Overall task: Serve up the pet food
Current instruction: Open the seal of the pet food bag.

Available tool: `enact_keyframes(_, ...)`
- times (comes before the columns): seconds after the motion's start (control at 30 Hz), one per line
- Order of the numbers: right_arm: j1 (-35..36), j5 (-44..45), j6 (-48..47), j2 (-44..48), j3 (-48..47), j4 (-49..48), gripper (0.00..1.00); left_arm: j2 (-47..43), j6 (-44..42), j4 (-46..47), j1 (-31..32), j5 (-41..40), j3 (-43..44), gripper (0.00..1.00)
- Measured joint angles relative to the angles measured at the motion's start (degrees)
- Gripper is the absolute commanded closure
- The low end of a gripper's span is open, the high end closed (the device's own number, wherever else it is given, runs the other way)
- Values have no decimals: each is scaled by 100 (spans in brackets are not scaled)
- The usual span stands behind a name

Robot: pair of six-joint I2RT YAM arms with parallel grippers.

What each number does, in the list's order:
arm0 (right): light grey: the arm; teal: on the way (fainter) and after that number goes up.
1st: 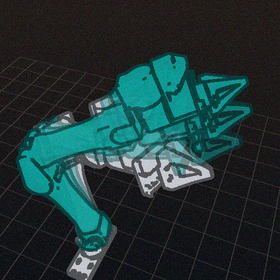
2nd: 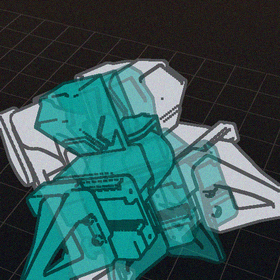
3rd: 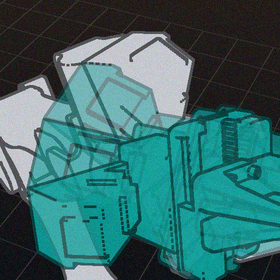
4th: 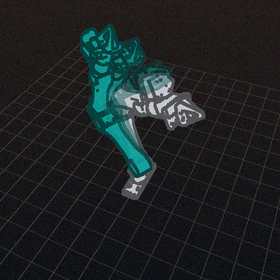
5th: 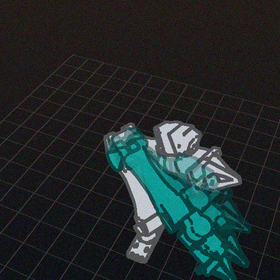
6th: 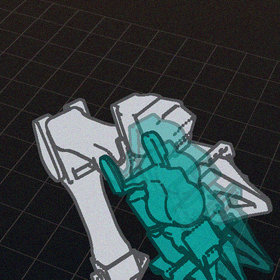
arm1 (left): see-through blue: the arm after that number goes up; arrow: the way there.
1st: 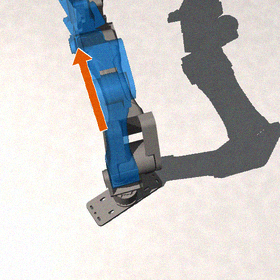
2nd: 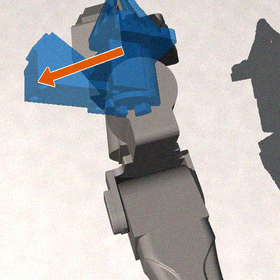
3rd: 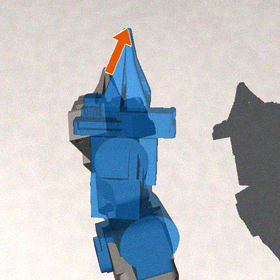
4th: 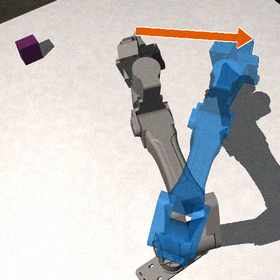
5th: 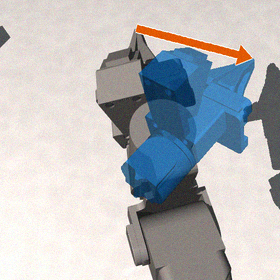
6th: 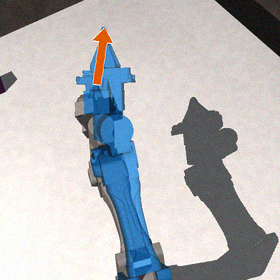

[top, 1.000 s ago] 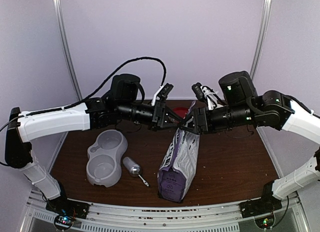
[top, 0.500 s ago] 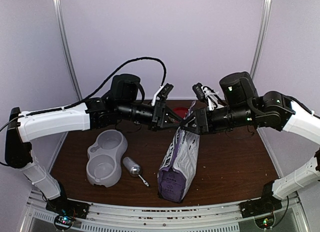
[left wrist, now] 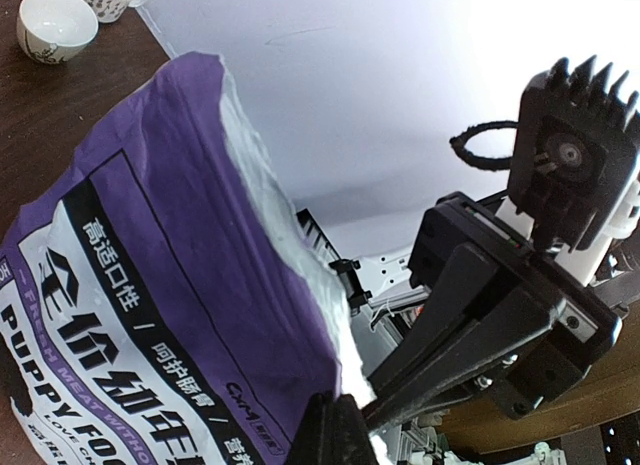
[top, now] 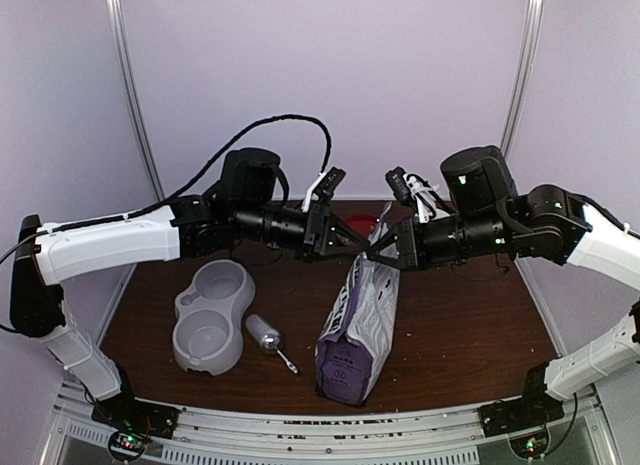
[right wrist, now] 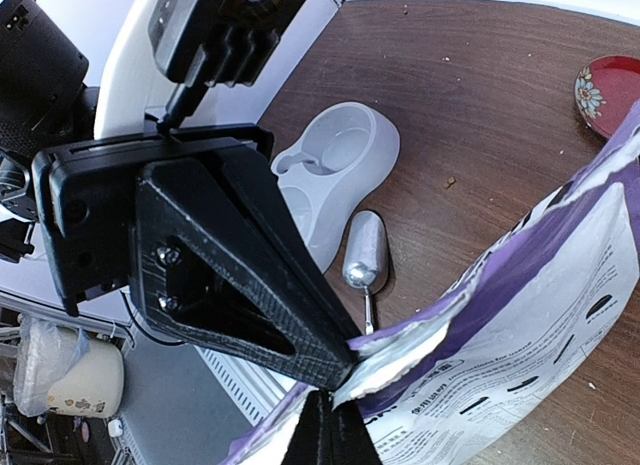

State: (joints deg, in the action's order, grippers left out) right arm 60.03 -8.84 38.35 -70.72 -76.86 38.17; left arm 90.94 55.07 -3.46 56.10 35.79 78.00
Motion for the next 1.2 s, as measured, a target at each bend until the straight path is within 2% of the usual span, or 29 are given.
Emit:
enact_keyframes(0.77, 157, 562, -26, 44, -57, 286, 100, 0, -149, -15, 94, -323, 11, 100)
enact_keyframes(1.2, 227, 793, -111, -118, -354, 752, 100, 0, -573, -562, 205, -741, 267, 100)
